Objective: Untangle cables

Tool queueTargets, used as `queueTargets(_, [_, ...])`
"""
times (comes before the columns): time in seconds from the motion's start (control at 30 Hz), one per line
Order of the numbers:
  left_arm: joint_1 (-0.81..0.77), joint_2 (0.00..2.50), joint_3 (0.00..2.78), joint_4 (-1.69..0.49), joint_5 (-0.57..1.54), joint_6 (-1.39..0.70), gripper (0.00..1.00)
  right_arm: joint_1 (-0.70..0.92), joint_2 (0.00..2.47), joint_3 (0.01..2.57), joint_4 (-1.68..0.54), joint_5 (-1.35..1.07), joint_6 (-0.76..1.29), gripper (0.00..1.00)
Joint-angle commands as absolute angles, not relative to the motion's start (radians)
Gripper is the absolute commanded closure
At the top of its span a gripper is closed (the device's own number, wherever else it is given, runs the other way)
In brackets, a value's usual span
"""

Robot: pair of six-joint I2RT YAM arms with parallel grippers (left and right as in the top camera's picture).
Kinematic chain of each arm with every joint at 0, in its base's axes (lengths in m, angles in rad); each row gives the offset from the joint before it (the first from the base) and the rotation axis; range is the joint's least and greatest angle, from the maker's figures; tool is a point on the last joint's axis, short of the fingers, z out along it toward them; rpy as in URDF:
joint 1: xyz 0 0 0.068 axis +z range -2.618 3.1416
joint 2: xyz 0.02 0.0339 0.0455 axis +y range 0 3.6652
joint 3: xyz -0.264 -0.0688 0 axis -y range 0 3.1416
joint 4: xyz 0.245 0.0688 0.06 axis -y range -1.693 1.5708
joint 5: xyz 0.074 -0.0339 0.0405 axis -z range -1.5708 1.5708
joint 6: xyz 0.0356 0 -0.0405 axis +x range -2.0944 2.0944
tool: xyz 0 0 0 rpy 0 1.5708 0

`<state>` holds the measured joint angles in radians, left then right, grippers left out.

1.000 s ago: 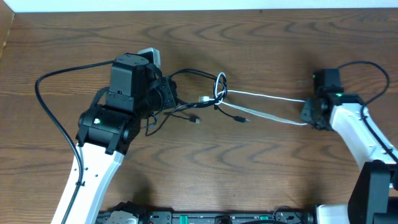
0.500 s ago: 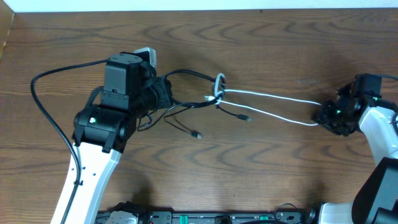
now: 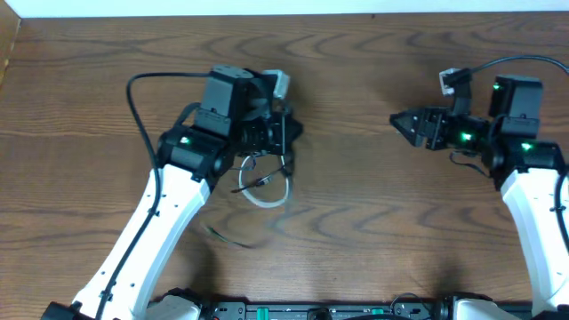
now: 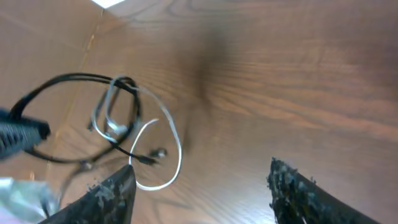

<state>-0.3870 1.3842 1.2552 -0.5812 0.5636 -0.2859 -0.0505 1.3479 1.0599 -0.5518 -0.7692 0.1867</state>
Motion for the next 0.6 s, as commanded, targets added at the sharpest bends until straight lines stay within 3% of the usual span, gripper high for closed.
queueTargets(0.0, [-0.397, 1.369, 1.274, -0.523, 0.69, -0.255, 0.93, 0.027, 1.365, 1.063, -0.512, -0.709, 0.358, 0.35])
queueTargets(0.57, [-0.423, 1.37, 1.274, -0.477, 0.733, -0.327, 0.93, 0.276, 1.467, 1.063, -0.236, -0.71, 0.589, 0.38])
